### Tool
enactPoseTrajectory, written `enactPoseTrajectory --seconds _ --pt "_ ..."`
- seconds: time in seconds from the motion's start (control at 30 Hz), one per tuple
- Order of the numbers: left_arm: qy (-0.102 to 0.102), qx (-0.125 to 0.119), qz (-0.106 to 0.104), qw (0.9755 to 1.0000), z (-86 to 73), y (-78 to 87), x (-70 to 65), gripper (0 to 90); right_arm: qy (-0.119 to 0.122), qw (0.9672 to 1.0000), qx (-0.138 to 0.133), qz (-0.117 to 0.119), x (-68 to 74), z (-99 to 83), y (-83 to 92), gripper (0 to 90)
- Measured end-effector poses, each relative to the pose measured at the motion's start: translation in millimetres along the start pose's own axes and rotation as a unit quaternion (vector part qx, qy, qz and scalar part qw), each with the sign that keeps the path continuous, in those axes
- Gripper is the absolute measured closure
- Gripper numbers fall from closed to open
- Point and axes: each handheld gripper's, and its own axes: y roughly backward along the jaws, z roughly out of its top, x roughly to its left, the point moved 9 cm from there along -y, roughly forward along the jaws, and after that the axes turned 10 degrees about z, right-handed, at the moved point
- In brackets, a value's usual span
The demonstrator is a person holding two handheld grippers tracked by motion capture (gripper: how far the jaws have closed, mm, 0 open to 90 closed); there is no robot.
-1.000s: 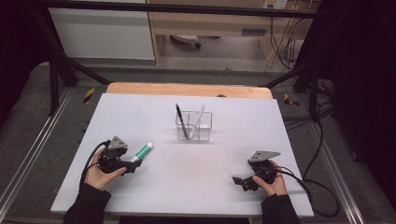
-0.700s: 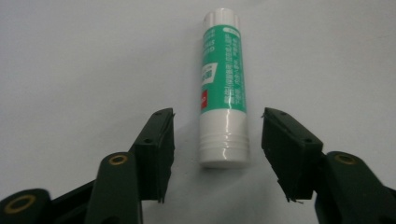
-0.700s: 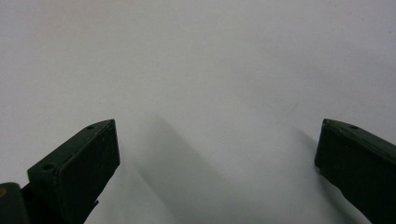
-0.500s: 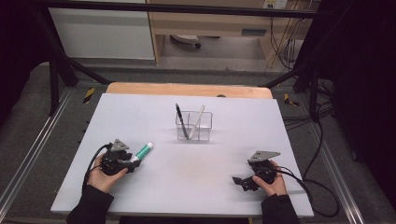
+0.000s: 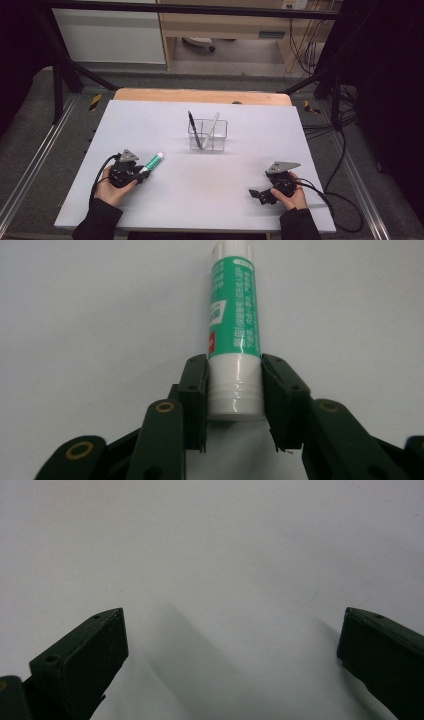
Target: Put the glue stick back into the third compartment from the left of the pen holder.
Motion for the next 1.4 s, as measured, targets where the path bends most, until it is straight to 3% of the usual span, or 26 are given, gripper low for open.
enactPoseTrajectory --seconds 0.4,0.8,1.1,1.4 --pt "0.001 -0.006 0.002 1.0000 0.1 1.0 1.4 64.4 0.000 1.0000 0.000 0.001 0.3 0.1 0.0 0.6" --pt "-0.008 -0.018 -0.009 0.9998 5.3 7.6 -5.4 64.5 0.004 1.0000 -0.003 0.004 1.0 1.4 0.6 0.6" --pt "-0.025 -0.025 -0.023 0.9991 11.8 11.5 -21.6 64.5 0.009 0.9999 -0.007 -0.001 4.0 6.2 0.4 0.6" --pt "-0.054 -0.023 -0.041 0.9974 17.3 11.8 -44.6 64.5 0.044 0.9989 0.001 -0.012 12.9 15.9 -4.8 0.7"
